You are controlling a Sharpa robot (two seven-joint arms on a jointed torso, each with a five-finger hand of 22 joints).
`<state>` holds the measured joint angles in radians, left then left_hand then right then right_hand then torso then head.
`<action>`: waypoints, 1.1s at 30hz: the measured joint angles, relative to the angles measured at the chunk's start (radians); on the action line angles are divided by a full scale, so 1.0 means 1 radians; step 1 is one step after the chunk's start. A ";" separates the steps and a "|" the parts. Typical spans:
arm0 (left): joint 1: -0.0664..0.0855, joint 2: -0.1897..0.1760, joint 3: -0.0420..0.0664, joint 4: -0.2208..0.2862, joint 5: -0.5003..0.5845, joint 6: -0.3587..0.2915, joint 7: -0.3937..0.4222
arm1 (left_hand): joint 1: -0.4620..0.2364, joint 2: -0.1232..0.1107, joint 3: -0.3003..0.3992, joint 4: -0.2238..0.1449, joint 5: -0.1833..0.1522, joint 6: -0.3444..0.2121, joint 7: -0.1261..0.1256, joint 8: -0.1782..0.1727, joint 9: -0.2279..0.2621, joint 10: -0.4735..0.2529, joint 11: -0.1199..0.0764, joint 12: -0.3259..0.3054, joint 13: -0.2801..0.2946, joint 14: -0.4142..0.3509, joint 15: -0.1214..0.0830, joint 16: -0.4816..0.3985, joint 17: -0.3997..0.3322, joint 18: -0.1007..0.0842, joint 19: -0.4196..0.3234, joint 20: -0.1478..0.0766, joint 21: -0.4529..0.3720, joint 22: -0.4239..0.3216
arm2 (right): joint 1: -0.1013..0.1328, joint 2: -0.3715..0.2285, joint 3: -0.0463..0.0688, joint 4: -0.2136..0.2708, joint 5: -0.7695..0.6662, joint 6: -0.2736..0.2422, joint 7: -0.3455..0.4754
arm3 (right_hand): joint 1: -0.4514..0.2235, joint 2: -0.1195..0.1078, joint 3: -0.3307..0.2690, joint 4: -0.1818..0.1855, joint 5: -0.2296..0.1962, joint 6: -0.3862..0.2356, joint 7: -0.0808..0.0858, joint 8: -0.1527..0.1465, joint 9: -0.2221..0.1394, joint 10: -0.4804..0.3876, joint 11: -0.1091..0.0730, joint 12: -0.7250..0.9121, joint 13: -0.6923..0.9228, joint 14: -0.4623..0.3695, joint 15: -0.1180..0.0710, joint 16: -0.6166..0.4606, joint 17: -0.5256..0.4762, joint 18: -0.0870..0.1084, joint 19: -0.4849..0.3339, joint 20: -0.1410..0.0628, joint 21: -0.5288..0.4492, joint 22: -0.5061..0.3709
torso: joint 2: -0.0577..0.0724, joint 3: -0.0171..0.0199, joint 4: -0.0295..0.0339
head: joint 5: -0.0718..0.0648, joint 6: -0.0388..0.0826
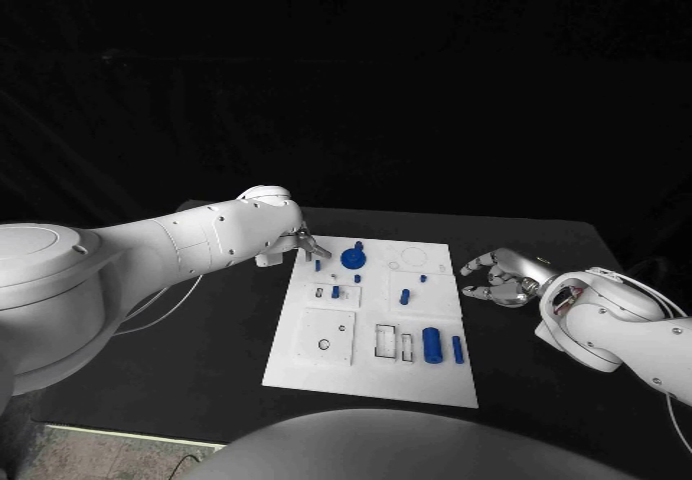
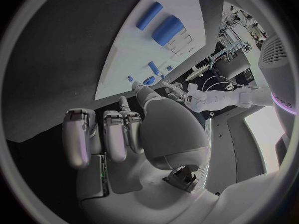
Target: Assemble the parts on the task board
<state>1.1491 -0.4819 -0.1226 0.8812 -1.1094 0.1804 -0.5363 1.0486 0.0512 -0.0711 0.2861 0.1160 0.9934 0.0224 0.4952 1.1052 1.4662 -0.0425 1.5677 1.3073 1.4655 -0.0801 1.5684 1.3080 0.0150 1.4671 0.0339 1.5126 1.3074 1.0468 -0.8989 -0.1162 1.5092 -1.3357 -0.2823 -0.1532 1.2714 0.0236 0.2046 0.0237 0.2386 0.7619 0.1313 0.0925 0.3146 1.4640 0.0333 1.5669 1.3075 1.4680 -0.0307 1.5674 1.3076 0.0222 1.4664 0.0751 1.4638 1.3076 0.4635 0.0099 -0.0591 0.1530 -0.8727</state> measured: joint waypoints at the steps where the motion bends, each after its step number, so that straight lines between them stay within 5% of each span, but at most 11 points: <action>1: -0.003 0.002 0.000 -0.003 0.000 -0.001 0.001 | 0.000 0.000 0.000 0.000 0.001 0.000 0.000 0.000 0.000 0.000 0.000 0.000 0.000 0.000 0.000 0.000 0.000 0.000 0.000 0.000 0.000 0.000 | 0.000 0.000 0.000 0.000 0.000 0.000 0.000 | 0.000 0.000 0.000 0.000 0.000 0.000 0.000 0.000 0.000 0.000 0.000 0.000 0.000 0.000 0.000 0.000 0.000 0.000 0.000 0.000 0.000 0.000 | 0.000 -0.0001 0.0001 | 0.000 0.000; 10: -0.020 0.010 0.000 -0.024 0.001 -0.008 0.004 | 0.009 0.009 -0.005 0.001 0.014 0.000 0.000 -0.004 -0.001 0.000 0.000 0.000 0.000 0.000 0.000 0.000 0.000 0.000 0.000 0.000 0.000 0.000 | 0.000 -0.003 0.000 0.002 0.000 -0.003 0.003 | 0.000 0.000 0.003 0.003 0.000 0.000 0.000 0.000 0.000 0.000 0.000 0.000 0.000 0.000 0.000 0.000 0.000 0.000 0.000 0.000 0.000 0.000 | 0.001 -0.0007 0.0002 | 0.000 0.000; 18: -0.022 0.012 0.000 -0.029 0.001 -0.008 0.004 | 0.009 0.009 -0.006 0.000 0.014 0.003 -0.003 -0.004 -0.001 0.000 0.000 0.000 0.000 0.000 0.000 0.000 0.000 0.000 0.000 0.000 -0.004 0.000 | 0.000 -0.003 0.000 0.003 0.001 -0.003 0.004 | 0.000 0.000 0.003 0.003 0.000 0.000 0.000 0.000 -0.001 0.000 0.000 0.000 0.000 0.000 0.000 0.000 0.000 0.000 0.000 0.000 0.000 0.000 | 0.001 -0.0005 0.0002 | 0.001 0.000; 33: -0.025 0.017 0.000 -0.043 0.002 -0.009 0.017 | 0.033 0.022 -0.011 0.000 0.070 0.003 -0.003 -0.018 0.003 0.000 0.000 0.000 0.000 0.000 0.000 0.000 0.000 0.000 0.000 0.000 -0.008 0.000 | 0.000 -0.003 0.000 0.002 0.001 -0.003 0.004 | 0.000 0.000 0.003 0.003 0.004 0.000 0.000 0.000 -0.002 0.000 0.000 0.000 0.000 0.000 0.000 0.000 0.000 0.000 0.000 0.000 0.000 0.000 | 0.000 -0.0006 -0.0011 | 0.001 0.000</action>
<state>1.1241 -0.4651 -0.1223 0.8379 -1.1073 0.1710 -0.5196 1.0815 0.0735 -0.0825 0.2864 0.1857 0.9968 0.0192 0.4774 1.1085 1.4662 -0.0424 1.5678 1.3074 1.4655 -0.0801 1.5684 1.3076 0.0151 1.4671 0.0339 1.5046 1.3076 1.0468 -0.9022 -0.1162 1.5113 -1.3343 -0.2856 -0.1493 1.2714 0.0235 0.2075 0.0265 0.2428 0.7619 0.1313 0.0925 0.3130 1.4641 0.0332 1.5669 1.3075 1.4681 -0.0307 1.5674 1.3073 0.0222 1.4664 0.0751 1.4638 1.3073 0.4638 0.0093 -0.0601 0.1537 -0.8727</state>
